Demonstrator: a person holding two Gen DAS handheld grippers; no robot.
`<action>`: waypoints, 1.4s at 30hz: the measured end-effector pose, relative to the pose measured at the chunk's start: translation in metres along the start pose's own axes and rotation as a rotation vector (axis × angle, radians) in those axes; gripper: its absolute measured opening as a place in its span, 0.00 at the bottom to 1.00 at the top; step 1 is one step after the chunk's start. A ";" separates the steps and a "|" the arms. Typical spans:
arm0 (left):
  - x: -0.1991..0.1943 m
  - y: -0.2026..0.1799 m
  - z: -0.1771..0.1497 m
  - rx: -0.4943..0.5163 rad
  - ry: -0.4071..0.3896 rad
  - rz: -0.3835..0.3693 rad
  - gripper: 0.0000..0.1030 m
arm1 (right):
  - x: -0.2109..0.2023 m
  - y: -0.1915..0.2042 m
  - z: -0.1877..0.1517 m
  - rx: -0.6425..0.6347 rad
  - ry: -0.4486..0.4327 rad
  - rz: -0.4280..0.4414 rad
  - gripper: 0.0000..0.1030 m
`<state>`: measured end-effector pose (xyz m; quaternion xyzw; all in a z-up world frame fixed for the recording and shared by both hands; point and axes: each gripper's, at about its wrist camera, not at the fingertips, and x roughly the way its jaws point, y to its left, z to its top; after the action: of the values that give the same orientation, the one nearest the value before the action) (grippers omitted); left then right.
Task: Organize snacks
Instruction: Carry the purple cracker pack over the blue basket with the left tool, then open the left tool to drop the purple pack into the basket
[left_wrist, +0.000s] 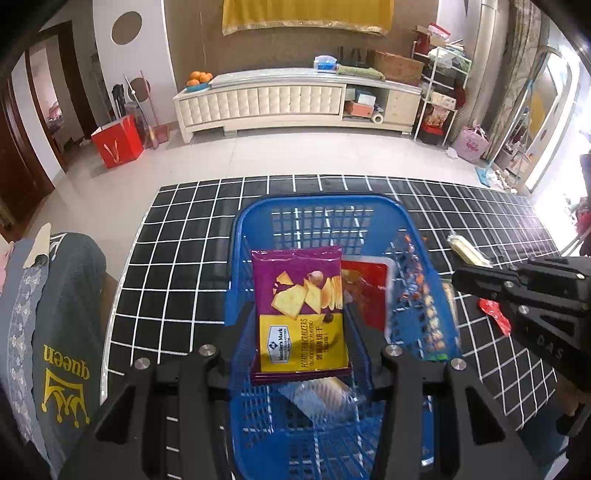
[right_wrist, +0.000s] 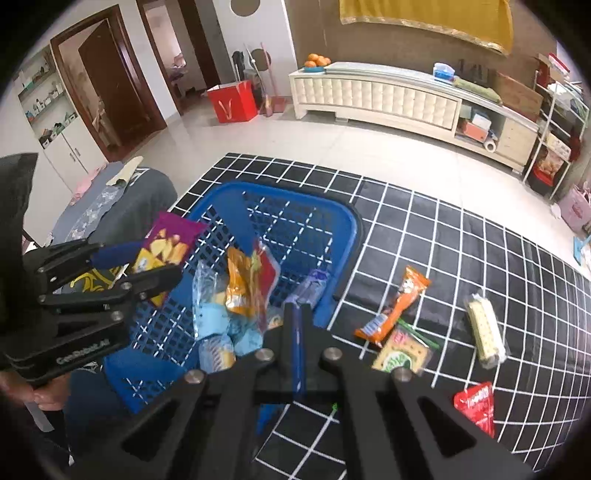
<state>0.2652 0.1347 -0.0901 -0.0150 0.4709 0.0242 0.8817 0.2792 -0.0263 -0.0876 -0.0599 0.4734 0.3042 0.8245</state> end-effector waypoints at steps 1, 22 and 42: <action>0.006 0.002 0.003 -0.002 0.008 0.000 0.42 | 0.002 0.000 0.001 -0.001 0.003 0.001 0.03; 0.004 0.000 0.002 -0.026 0.039 -0.040 0.66 | -0.046 -0.002 -0.015 0.023 -0.028 -0.027 0.03; -0.076 -0.105 -0.016 0.107 -0.042 -0.104 0.66 | -0.130 -0.056 -0.077 0.152 -0.084 -0.161 0.46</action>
<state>0.2159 0.0273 -0.0350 0.0082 0.4517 -0.0466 0.8909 0.2053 -0.1597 -0.0339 -0.0222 0.4538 0.2023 0.8675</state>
